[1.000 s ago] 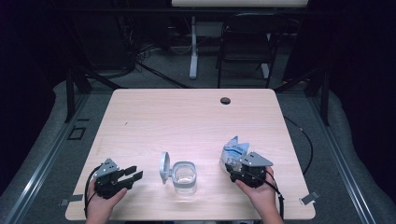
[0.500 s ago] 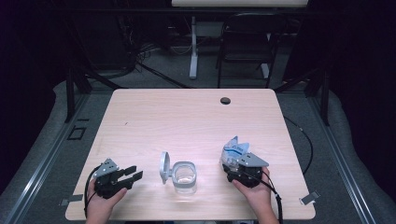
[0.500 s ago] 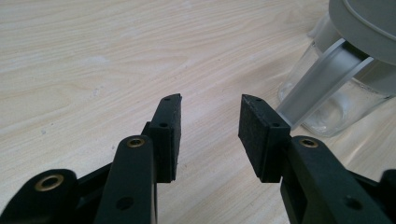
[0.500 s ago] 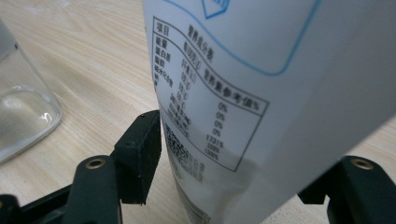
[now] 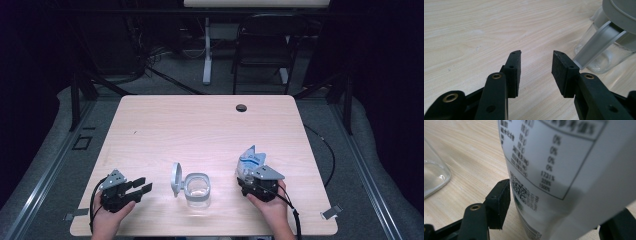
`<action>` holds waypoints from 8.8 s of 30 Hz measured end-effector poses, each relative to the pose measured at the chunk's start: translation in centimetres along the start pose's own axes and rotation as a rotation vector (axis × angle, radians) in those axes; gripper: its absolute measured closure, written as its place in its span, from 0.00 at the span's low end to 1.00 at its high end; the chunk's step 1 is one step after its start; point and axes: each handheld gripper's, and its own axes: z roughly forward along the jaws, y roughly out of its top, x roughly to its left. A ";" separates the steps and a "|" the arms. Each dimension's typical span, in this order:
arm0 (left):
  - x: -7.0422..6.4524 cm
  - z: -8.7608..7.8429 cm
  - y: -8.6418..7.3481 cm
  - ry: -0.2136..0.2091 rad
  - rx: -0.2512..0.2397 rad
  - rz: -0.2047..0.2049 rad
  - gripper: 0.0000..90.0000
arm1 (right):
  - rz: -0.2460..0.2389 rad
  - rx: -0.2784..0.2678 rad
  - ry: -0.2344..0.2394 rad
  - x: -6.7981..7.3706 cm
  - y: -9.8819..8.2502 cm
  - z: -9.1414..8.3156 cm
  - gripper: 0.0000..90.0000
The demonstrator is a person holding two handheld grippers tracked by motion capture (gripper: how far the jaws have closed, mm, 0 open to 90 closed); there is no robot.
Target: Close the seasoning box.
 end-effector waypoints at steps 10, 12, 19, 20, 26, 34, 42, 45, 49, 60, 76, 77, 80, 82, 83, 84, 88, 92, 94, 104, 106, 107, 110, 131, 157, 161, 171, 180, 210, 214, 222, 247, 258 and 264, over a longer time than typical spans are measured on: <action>0.1 0.0 0.0 0.004 0.011 -0.001 0.66 | -0.002 0.011 -0.008 0.0 -0.2 0.6 0.41; 0.2 0.0 0.0 0.001 0.013 0.000 0.66 | -0.007 0.017 -0.020 0.1 -0.2 0.6 0.43; 0.3 0.0 -0.1 0.003 0.021 -0.003 0.66 | -0.013 0.021 -0.026 0.1 -0.2 0.7 0.44; 0.3 0.0 -0.1 0.004 0.020 -0.003 0.66 | -0.013 0.021 -0.026 0.1 -0.2 0.7 0.44; 0.3 0.1 -0.1 0.002 0.018 -0.003 0.66 | -0.018 0.026 -0.022 0.0 -0.2 0.7 0.46; 0.3 0.0 -0.1 0.006 0.021 -0.001 0.66 | -0.031 0.015 -0.023 0.1 -0.3 0.7 0.48; 0.4 0.0 -0.1 0.006 0.008 -0.005 0.66 | -0.046 0.013 -0.006 -0.1 -0.3 0.7 0.48; 0.4 -0.1 -0.1 0.006 0.005 -0.006 0.66 | -0.049 0.014 0.001 -0.2 -0.3 0.7 0.48; 0.4 -0.1 0.0 0.002 0.011 0.001 0.66 | -0.038 0.009 0.005 -0.2 -0.3 0.7 0.49; 0.5 0.0 0.0 0.007 0.019 -0.002 0.66 | -0.038 0.012 0.009 -0.3 -0.3 0.7 0.49; 0.5 0.1 -0.1 0.007 0.021 0.006 0.66 | -0.033 0.005 0.021 -0.4 -0.1 0.5 0.50; 0.5 0.1 -0.1 0.008 0.021 0.003 0.66 | -0.032 0.003 0.024 -0.5 0.0 0.4 0.50; 0.5 0.1 -0.1 0.008 0.023 0.001 0.66 | -0.035 0.001 0.021 -0.6 0.2 0.1 0.50; 0.5 0.1 -0.1 0.008 0.026 0.000 0.66 | -0.039 -0.007 0.020 -0.6 0.5 -0.1 0.50; 0.4 0.1 -0.2 0.008 0.017 -0.001 0.66 | -0.047 -0.004 0.022 -0.6 0.7 -0.2 0.50; 0.4 0.1 -0.2 0.008 0.018 -0.001 0.66 | -0.049 -0.013 0.022 -0.5 0.9 -0.4 0.50; 0.4 0.1 -0.1 0.005 0.027 0.005 0.66 | -0.065 -0.020 0.018 -0.3 1.7 -0.9 0.50; 0.4 0.1 -0.1 0.005 0.028 0.005 0.66 | -0.068 -0.038 0.021 -0.2 2.6 -1.4 0.50; 0.4 0.1 -0.1 0.005 0.027 0.004 0.66 | -0.078 -0.044 0.016 -0.1 3.1 -1.7 0.50; 0.4 0.0 0.0 0.007 0.019 0.010 0.66 | -0.125 -0.079 0.021 0.9 5.4 -3.1 0.50; 0.3 0.0 0.0 0.005 0.010 0.005 0.66 | -0.136 -0.080 0.025 1.1 5.8 -3.4 0.50; 0.3 0.0 0.0 0.005 0.011 0.008 0.66 | -0.138 -0.082 0.024 1.2 6.0 -3.5 0.50; 0.3 -0.1 0.0 0.005 0.019 0.011 0.66 | -0.148 -0.084 0.024 1.4 6.4 -3.8 0.50; 0.2 -0.3 0.1 0.010 0.006 0.011 0.66 | -0.223 -0.104 -0.008 2.2 7.9 -5.1 0.50; 0.3 -0.4 0.2 0.007 0.001 0.008 0.66 | -0.381 -0.078 -0.051 4.1 8.6 -4.7 0.50; 0.3 -0.4 0.2 0.007 0.002 0.009 0.66 | -0.393 -0.077 -0.056 4.3 8.7 -4.6 0.50; 0.3 -0.4 0.2 0.006 0.003 0.011 0.66 | -0.410 -0.076 -0.056 4.8 8.7 -4.3 0.50; 0.4 -0.4 0.2 0.010 0.008 0.012 0.66 | -0.442 -0.070 -0.059 5.3 8.7 -4.0 0.50; 0.5 -0.4 0.1 0.016 -0.001 0.010 0.66 | -0.552 -0.056 -0.094 6.1 8.8 -3.9 0.50; 0.5 -0.4 0.1 0.015 -0.002 0.007 0.66 | -0.561 -0.051 -0.085 6.3 8.8 -3.9 0.50; 0.6 -0.4 0.1 0.018 -0.005 0.005 0.66 | -0.596 -0.052 -0.094 6.5 8.7 -3.8 0.50; 0.8 -0.4 0.1 0.020 -0.001 0.006 0.66 | -0.729 -0.043 -0.169 7.7 8.2 -3.6 0.50; 0.8 -0.5 0.1 0.021 0.005 0.007 0.66 | -0.782 -0.052 -0.226 8.3 7.8 -3.4 0.50; 0.8 -0.4 0.0 0.021 0.006 0.009 0.66 | -0.802 -0.057 -0.240 8.6 7.5 -3.3 0.50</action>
